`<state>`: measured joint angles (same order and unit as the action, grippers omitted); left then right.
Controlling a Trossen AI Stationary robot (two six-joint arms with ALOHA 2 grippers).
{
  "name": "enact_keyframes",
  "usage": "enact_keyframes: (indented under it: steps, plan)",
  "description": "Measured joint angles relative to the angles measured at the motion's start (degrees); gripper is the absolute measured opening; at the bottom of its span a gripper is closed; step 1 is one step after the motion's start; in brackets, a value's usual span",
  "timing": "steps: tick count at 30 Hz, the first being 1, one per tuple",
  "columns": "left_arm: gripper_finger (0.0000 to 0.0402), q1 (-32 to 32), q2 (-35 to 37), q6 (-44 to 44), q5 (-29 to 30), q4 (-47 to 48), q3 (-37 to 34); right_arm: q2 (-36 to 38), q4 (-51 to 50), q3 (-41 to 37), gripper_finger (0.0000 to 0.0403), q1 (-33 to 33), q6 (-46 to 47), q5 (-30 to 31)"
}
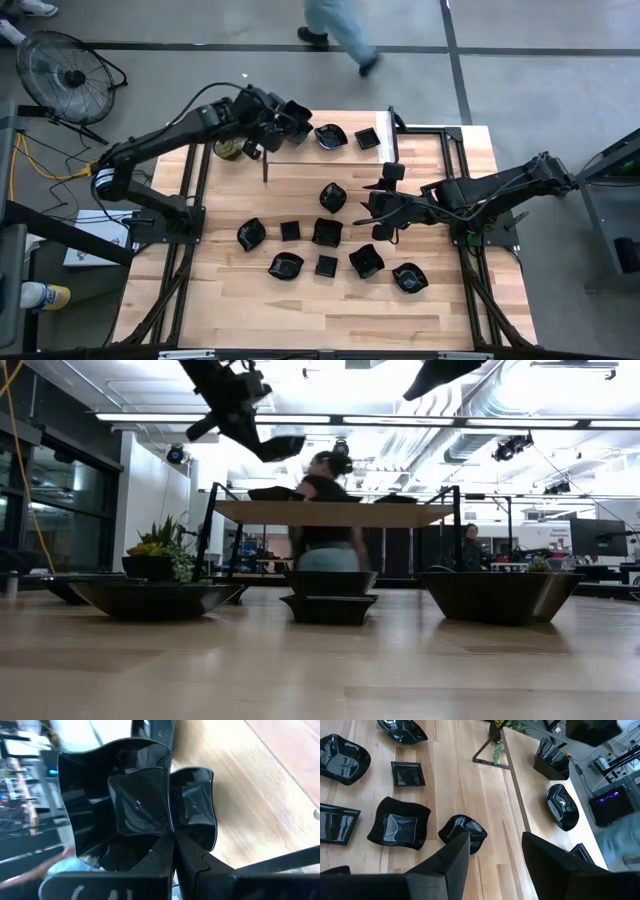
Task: Pick & Place Mini shaped plates
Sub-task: Stack the black distorted square plate on top of the black distorted square plate on the shelf
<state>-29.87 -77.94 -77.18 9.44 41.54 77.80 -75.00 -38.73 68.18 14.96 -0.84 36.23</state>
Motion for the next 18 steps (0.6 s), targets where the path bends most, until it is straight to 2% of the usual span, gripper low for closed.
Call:
enact_keyframes:
  steps: [4,9,18]
  plan:
    - [0.0000,-0.92,-3.29,0.03,-1.39,2.57,2.04,-0.02,-0.45,0.00,0.0175,0.00,0.00,0.01]
    - [0.0000,-0.91,-5.91,-0.90,0.56,3.85,2.77,-0.02,-0.76,0.00,0.0173,0.00,0.47,0.00]
    - [0.0001,-0.89,-6.62,-0.64,1.87,5.64,2.86,-0.02,-2.19,-0.09,0.0172,0.00,2.32,-0.45]
